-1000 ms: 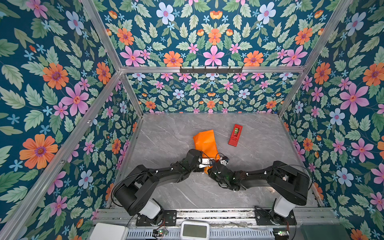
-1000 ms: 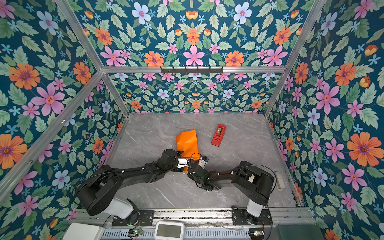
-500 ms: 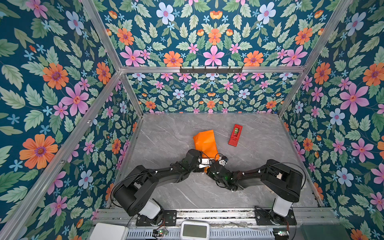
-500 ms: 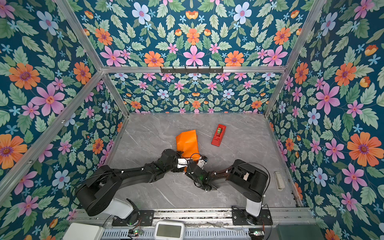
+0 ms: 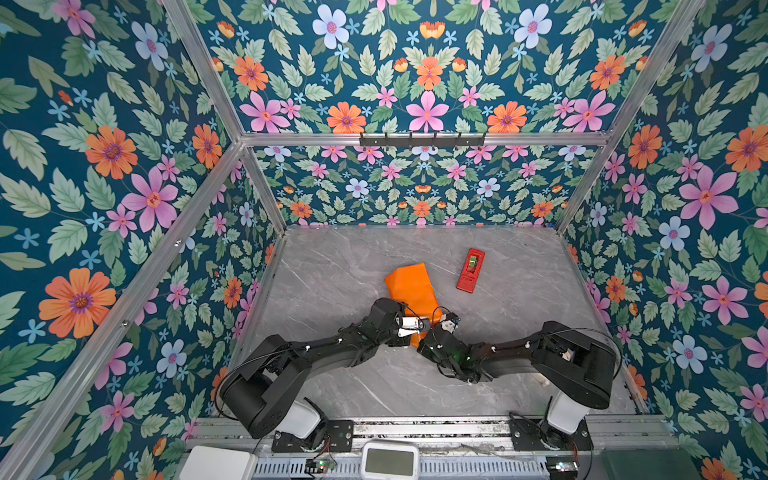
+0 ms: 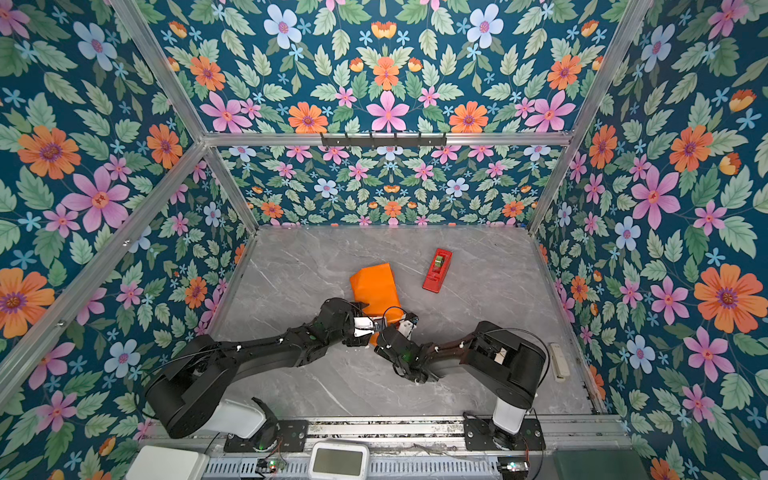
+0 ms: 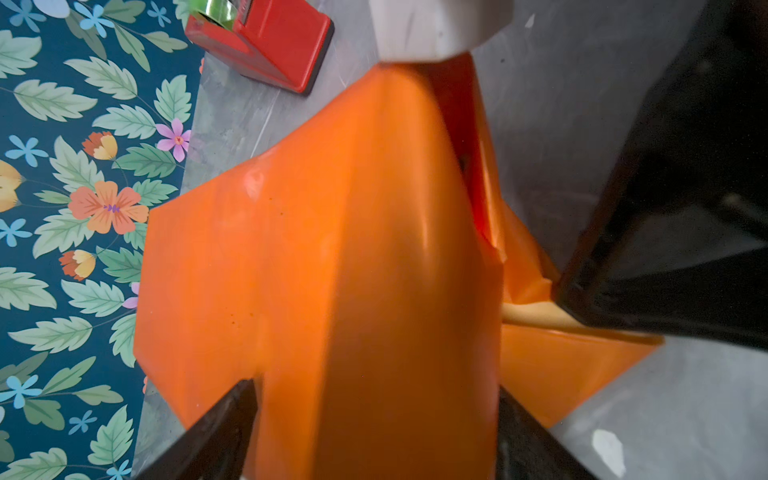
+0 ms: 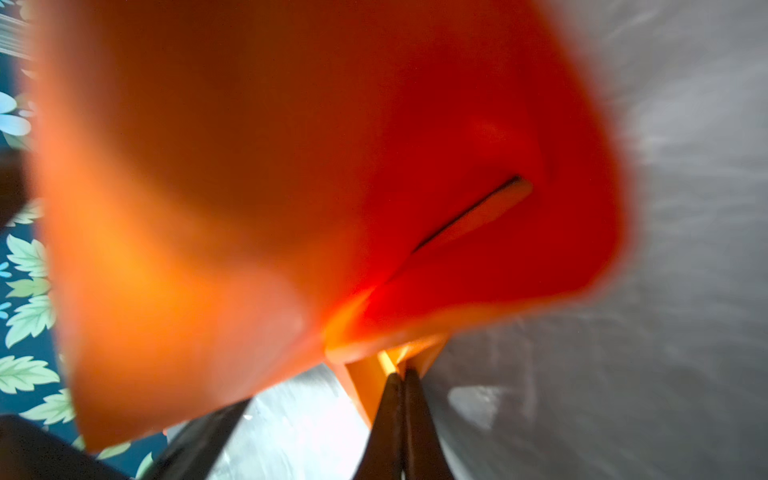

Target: Wrap the gift box in paper

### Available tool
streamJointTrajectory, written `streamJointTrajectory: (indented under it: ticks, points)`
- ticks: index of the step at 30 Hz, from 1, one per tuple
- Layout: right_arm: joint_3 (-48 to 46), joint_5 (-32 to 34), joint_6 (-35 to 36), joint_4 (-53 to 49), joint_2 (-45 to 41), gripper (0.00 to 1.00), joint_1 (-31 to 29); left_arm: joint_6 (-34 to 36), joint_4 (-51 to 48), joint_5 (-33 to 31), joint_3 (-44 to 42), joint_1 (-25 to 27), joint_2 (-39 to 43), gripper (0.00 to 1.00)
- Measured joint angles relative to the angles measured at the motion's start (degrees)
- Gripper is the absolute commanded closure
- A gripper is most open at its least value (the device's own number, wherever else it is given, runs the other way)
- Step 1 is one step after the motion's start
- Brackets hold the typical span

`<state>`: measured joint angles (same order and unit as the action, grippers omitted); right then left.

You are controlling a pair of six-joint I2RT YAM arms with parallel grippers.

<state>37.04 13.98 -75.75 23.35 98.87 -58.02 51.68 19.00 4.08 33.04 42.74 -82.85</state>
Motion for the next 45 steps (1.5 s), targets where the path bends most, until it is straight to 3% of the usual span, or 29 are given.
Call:
streamJointTrajectory:
  ticks: [4, 11, 22, 31, 45]
  points:
    - [-1.6, -1.4, 0.8, 0.9, -1.0, 1.0, 0.6, -2.2, 0.8, 2.3, -1.5, 0.0, 3.5, 0.1]
    - [-4.0, -3.8, 0.7, 3.1, -2.6, 1.0, 1.7, -5.4, 2.3, 6.1, -7.0, 0.9, 11.8, 0.17]
    - [-5.2, -7.8, 0.3, 4.3, -6.3, 1.0, 3.3, -8.4, 1.2, 9.6, -12.3, 5.9, 17.7, 0.42]
    - [-5.5, -9.8, -0.4, 4.2, -7.4, 1.0, 4.0, -6.5, -1.7, 11.6, -11.6, 7.2, 11.8, 0.54]
    - [-7.3, -13.6, -5.2, 9.8, -6.3, 1.0, 5.1, -0.8, 9.5, 6.5, -12.6, 7.3, 1.5, 0.55]
